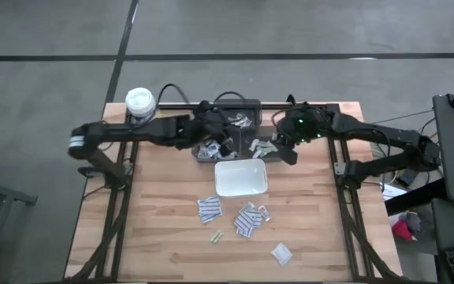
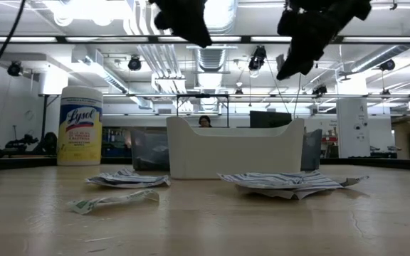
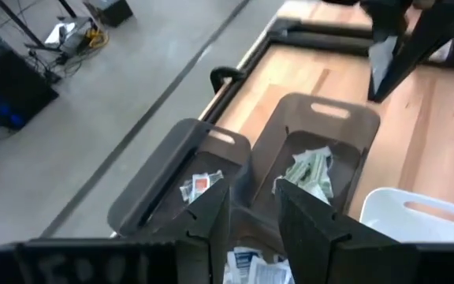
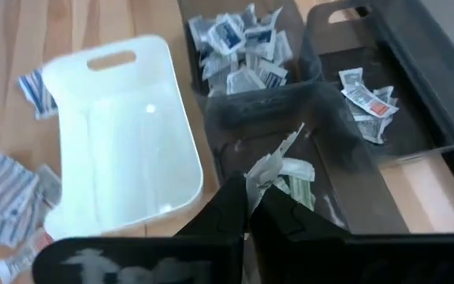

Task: Pick & Place First Aid Supplies
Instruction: Put the green bandage into the bottom right black bin

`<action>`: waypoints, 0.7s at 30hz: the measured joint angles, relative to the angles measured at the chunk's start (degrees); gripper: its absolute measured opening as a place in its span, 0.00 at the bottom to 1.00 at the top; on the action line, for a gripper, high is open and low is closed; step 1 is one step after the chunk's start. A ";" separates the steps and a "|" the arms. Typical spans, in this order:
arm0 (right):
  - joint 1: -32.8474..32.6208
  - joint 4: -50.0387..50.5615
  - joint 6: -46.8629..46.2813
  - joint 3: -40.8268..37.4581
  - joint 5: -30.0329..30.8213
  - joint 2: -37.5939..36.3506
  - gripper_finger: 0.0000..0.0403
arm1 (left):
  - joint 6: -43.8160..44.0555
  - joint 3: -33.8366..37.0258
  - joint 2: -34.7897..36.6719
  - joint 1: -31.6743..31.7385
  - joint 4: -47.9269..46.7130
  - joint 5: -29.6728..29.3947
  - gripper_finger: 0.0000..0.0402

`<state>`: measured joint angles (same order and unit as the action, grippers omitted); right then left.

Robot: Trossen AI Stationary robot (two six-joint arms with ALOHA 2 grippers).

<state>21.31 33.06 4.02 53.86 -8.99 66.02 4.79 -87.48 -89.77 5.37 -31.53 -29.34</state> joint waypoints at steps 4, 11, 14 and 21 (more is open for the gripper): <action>0.20 4.34 3.66 4.99 0.04 5.24 0.02 | 1.51 12.78 8.03 -0.30 10.79 0.07 0.27; 1.18 10.61 8.62 12.79 0.06 14.66 0.02 | 4.23 31.65 20.59 -0.80 24.68 2.33 0.27; 1.78 12.75 10.01 15.65 0.07 18.35 0.02 | 5.10 37.08 24.51 -1.01 27.21 3.03 0.27; 2.60 17.78 11.36 20.62 0.08 26.59 0.02 | 5.51 46.35 30.84 -1.31 31.50 4.90 0.27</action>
<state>23.90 50.84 15.38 74.49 -8.92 92.61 10.30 -41.13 -58.94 4.05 -0.03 -24.45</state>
